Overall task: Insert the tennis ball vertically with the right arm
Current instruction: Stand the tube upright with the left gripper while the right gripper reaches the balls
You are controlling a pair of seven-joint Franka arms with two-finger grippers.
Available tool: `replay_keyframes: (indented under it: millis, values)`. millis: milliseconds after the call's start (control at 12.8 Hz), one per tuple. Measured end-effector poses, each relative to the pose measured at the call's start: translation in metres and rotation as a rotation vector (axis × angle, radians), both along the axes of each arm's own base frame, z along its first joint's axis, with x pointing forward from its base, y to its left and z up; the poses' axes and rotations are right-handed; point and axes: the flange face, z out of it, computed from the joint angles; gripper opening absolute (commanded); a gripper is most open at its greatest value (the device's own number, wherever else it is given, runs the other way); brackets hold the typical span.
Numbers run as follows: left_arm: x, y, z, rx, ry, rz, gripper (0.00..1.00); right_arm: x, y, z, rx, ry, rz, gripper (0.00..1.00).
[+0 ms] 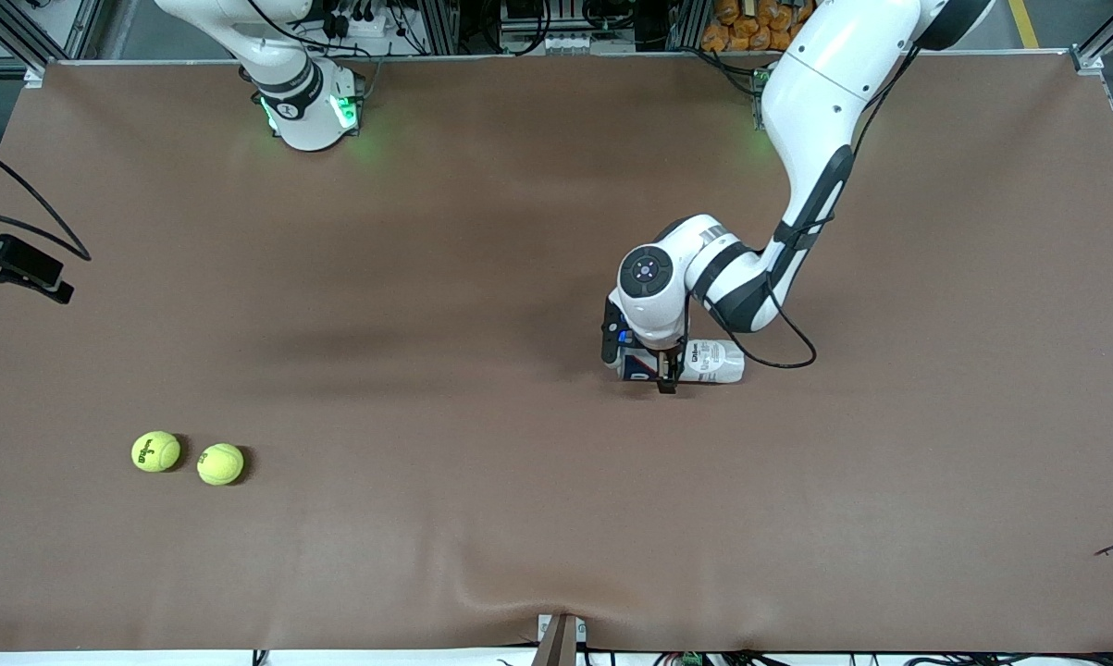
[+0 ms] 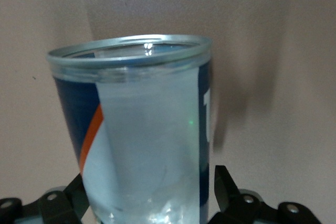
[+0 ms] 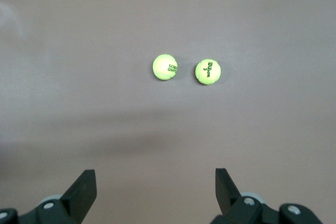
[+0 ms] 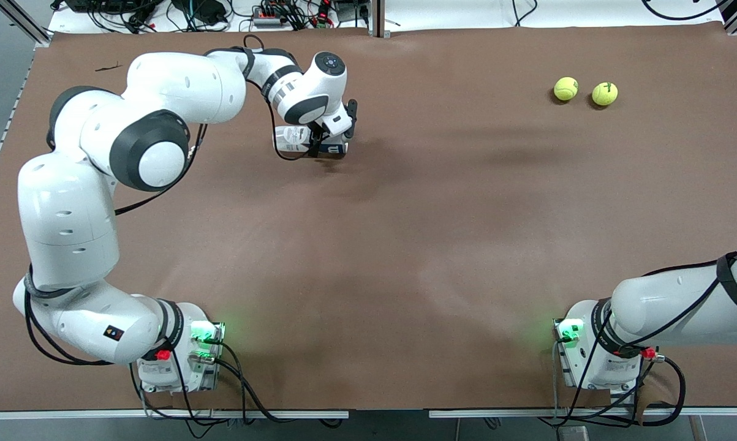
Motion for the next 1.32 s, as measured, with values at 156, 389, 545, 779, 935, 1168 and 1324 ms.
replay_keyframes:
  millis: [156,389,545,779,935,1168,1324]
  values:
    - [0.001,-0.001,0.002,0.001,-0.008,-0.006,0.70,0.001,0.001,-0.003,0.000,0.005,0.003,1.00]
    - [0.007,0.000,0.011,-0.003,-0.022,-0.014,0.66,0.002,0.002,-0.003,0.001,0.005,0.004,1.00]
    - [0.011,0.001,0.019,-0.008,-0.033,-0.018,0.67,0.002,0.002,-0.004,0.002,0.007,0.002,1.00]
    - [0.015,-0.004,0.046,-0.043,-0.051,-0.014,0.67,0.001,-0.004,-0.003,0.002,0.006,-0.015,1.00]
    - [0.020,-0.011,0.071,-0.111,-0.028,-0.039,0.67,0.000,-0.012,-0.004,0.002,0.011,-0.028,1.00]
    - [0.042,-0.003,0.103,-0.209,-0.002,-0.080,0.67,0.005,-0.013,-0.020,0.005,0.043,-0.029,1.00]
    - [0.063,0.019,0.115,-0.301,0.035,-0.097,0.67,0.019,-0.016,-0.059,0.008,0.101,-0.032,1.00]
